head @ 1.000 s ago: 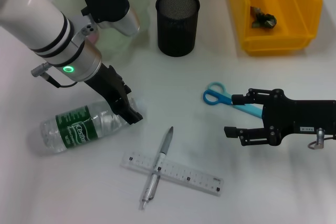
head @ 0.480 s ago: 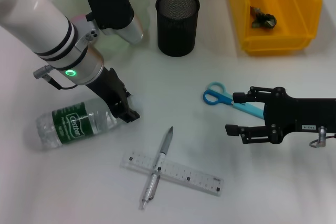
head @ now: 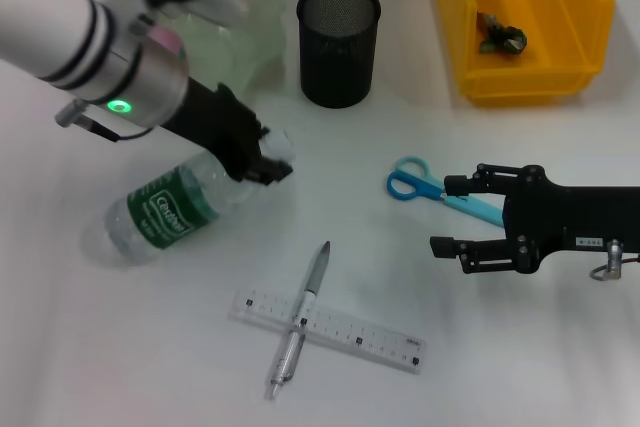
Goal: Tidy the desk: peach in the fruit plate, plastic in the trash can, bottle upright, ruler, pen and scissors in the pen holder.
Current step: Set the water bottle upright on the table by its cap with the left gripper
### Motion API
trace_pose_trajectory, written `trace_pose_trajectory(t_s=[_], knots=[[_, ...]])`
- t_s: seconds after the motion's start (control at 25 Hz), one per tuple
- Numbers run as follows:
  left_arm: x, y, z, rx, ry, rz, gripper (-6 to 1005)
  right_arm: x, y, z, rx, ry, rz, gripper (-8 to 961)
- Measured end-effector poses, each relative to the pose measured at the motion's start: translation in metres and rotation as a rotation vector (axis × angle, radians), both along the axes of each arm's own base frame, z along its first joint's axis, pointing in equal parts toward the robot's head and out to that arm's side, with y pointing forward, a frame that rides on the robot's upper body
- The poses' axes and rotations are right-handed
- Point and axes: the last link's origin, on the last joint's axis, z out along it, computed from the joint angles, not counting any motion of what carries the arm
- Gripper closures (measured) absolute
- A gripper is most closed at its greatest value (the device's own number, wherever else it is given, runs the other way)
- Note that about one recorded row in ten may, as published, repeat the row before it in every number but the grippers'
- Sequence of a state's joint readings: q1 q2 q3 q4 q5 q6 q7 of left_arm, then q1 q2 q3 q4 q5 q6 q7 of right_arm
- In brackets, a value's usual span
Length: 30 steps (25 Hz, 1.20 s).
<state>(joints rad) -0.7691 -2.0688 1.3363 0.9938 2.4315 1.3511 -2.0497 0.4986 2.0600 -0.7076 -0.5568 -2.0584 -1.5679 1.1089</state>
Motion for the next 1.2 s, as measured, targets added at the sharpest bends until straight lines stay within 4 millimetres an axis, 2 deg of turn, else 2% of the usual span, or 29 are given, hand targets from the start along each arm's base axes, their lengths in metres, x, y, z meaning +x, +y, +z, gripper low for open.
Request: trace_pose_trajectory(t_s=[0.04, 0.24, 0.52, 0.96, 1.2], knots=[[0.001, 0.001, 0.013, 0.033, -0.083, -0.002, 560, 0.0, 0.0, 0.0, -0.001, 0.0, 0.001, 142], [-0.007, 0.0, 0.037, 0.069, -0.253, 0.017, 560, 0.0, 0.0, 0.0, -0.003, 0.002, 0.002, 142], [-0.026, -0.01, 0.061, 0.119, -0.452, 0.015, 560, -0.002, 0.001, 0.0, -0.005, 0.002, 0.005, 142], [-0.056, -0.025, 0.07, 0.192, -0.584, 0.027, 561, -0.01, 0.005, -0.001, -0.024, 0.01, 0.015, 142], [-0.069, -0.036, 0.09, 0.252, -0.687, 0.017, 561, -0.012, 0.006, -0.001, -0.033, 0.014, 0.013, 143]])
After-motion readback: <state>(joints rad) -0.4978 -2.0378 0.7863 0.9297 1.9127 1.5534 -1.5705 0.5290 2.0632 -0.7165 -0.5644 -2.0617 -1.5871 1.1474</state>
